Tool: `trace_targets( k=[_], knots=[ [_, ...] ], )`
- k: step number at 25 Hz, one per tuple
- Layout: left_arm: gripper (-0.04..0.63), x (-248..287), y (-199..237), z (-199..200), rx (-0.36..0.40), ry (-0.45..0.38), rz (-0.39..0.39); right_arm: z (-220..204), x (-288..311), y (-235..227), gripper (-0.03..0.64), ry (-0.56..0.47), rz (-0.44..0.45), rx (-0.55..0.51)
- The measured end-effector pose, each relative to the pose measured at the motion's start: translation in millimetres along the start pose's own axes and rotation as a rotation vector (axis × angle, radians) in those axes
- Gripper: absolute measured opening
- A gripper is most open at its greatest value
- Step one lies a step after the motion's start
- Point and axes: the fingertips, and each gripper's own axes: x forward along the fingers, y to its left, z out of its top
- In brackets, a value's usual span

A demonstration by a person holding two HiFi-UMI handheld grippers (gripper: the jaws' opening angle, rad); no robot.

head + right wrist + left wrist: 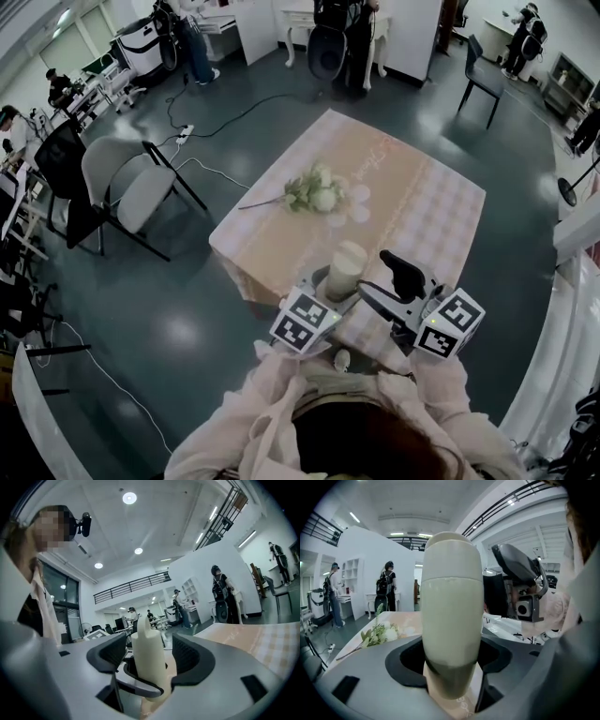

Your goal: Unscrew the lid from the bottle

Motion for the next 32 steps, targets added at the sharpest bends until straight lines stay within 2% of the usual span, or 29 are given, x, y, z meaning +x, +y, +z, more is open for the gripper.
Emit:
trace_targets(
  k=[3, 10, 12, 21, 24, 27, 29, 31, 32],
  knots=[
    [0.314, -0.9, -10.9, 1.4, 0.055, 0.039, -0.045, 0.6, 4.0, 9.5, 0.332, 0.004, 0.063, -0.016],
    [0.316, 0.8, -26.7, -1.7, 0.118, 0.112, -0.103, -4.1, 6.6, 11.1, 0.331, 0.025, 0.066, -0.088],
    [0.316, 2.0, -30.2, -2.0, 0.129, 0.12, -0.122, -7.5, 7.1, 9.8, 0.291, 0.037, 0.06, -0.112],
    [0.316, 2.4, -41.7, -2.9, 0.166, 0.158, -0.223, -8.5, -5.6, 7.7, 0.279, 0.041, 0.121, -0.079],
    [0.316, 0.9, -52.9, -5.1, 0.184, 0.172, -0.327, -9.7, -11.8, 13.1, 0.278, 0.037, 0.201, -0.095],
    [0.316, -4.3, -69.6, -6.7, 0.203, 0.161, -0.463, -10.3, -21.0, 23.9, 0.278, 0.028, 0.32, -0.126],
    [0.316, -8.2, -77.6, -8.2, 0.234, 0.163, -0.522, -12.6, -27.4, 29.2, 0.278, 0.03, 0.398, -0.147],
    [0.316, -7.4, -79.8, -8.9, 0.23, 0.157, -0.532, -13.9, -30.0, 27.5, 0.279, 0.025, 0.426, -0.137],
    [0.316, -4.6, -76.7, -8.1, 0.21, 0.148, -0.504, -13.1, -28.9, 23.1, 0.279, 0.015, 0.407, -0.12]
  ],
)
